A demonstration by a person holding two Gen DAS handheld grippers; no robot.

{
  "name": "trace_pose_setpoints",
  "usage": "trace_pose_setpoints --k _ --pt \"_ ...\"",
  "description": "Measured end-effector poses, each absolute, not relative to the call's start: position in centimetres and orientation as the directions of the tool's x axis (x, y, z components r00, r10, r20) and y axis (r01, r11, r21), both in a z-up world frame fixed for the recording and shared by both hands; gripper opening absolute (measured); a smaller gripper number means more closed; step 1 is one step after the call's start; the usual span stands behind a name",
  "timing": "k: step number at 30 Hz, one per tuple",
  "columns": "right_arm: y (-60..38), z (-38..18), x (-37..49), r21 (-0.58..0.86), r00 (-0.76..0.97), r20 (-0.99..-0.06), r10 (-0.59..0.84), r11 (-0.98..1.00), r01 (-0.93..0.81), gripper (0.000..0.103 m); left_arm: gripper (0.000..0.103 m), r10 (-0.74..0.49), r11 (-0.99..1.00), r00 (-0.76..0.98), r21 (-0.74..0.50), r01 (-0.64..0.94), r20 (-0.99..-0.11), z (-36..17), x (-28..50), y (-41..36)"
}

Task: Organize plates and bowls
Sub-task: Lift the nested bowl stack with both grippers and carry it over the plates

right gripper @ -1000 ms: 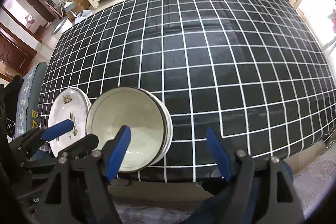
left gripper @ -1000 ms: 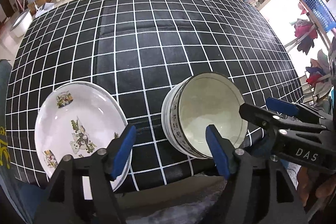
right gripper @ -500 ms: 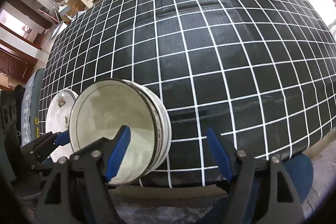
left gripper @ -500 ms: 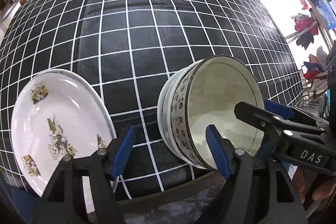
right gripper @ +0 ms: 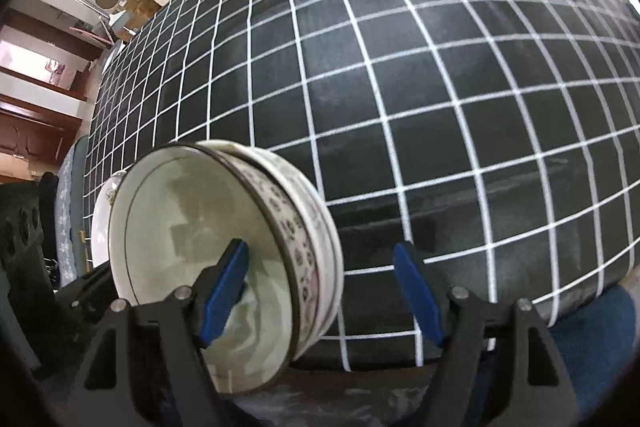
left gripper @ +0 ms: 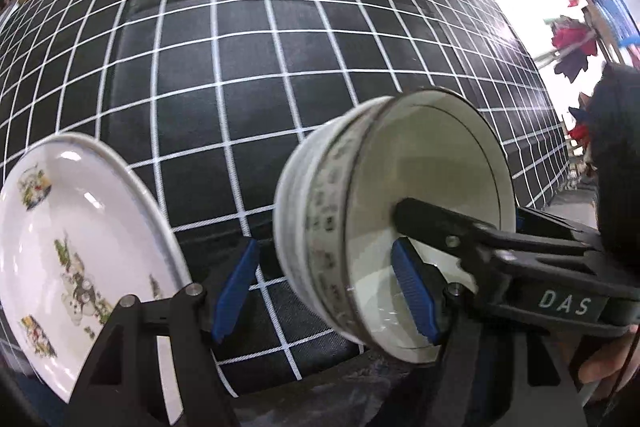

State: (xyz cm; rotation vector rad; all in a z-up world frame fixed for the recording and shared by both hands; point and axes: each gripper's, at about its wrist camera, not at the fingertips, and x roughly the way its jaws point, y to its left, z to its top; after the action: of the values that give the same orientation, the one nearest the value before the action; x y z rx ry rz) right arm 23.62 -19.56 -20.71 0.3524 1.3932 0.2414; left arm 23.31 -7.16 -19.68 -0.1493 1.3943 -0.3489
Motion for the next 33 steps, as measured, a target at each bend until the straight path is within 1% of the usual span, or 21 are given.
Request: trace_pose_setpoints --k 2,7,10,11,12,19,24,29,33 --pt "-19.9 -20.9 23.5 0.409 0.160 -0.904 0.397 0.911 0.048 0.078 0.067 -0.333 0.936 0.136 -0.310 0.164 -0.933 -19.6 23.3 -7.6" --pt "-20.3 -21.2 23.2 0.467 0.144 -0.879 0.454 0.882 0.064 0.077 0.067 -0.385 0.917 0.112 -0.366 0.157 -0.916 -20.4 23.7 -8.9" --pt "-20.8 -21.0 22.8 0.494 0.138 -0.865 0.482 0.867 0.063 0.069 0.067 -0.378 0.920 0.120 -0.357 0.164 -0.918 -20.5 23.6 -9.5" --pt "-20.7 -20.8 22.7 0.492 0.140 -0.865 0.481 0.869 0.055 0.064 0.067 -0.378 0.919 0.120 -0.357 0.165 -0.918 -20.6 23.6 -9.6" --pt "-20.5 -20.6 22.6 0.480 0.142 -0.871 0.470 0.876 0.048 0.062 0.067 -0.377 0.920 0.121 -0.355 0.167 -0.918 -20.6 23.5 -9.7" --pt "-20.6 -20.2 22.2 0.476 0.158 -0.872 0.463 0.878 0.053 0.060 0.066 -0.355 0.929 0.148 -0.331 0.165 -0.923 -19.8 22.3 -9.7" --pt "-19.6 -19.8 22.1 0.442 0.175 -0.885 0.432 0.897 0.020 0.058 0.065 -0.313 0.941 0.170 -0.281 0.186 -0.934 -19.4 22.4 -10.8" --pt "-18.7 -19.4 21.9 0.394 0.193 -0.901 0.388 0.919 -0.008 0.054 0.060 -0.265 0.953 0.194 -0.226 0.202 -0.945 -19.3 22.3 -11.6" --pt "-18.4 -19.2 22.0 0.375 0.199 -0.908 0.368 0.927 -0.005 0.053 0.058 -0.264 0.954 0.189 -0.228 0.195 -0.946 -19.3 22.6 -11.9"
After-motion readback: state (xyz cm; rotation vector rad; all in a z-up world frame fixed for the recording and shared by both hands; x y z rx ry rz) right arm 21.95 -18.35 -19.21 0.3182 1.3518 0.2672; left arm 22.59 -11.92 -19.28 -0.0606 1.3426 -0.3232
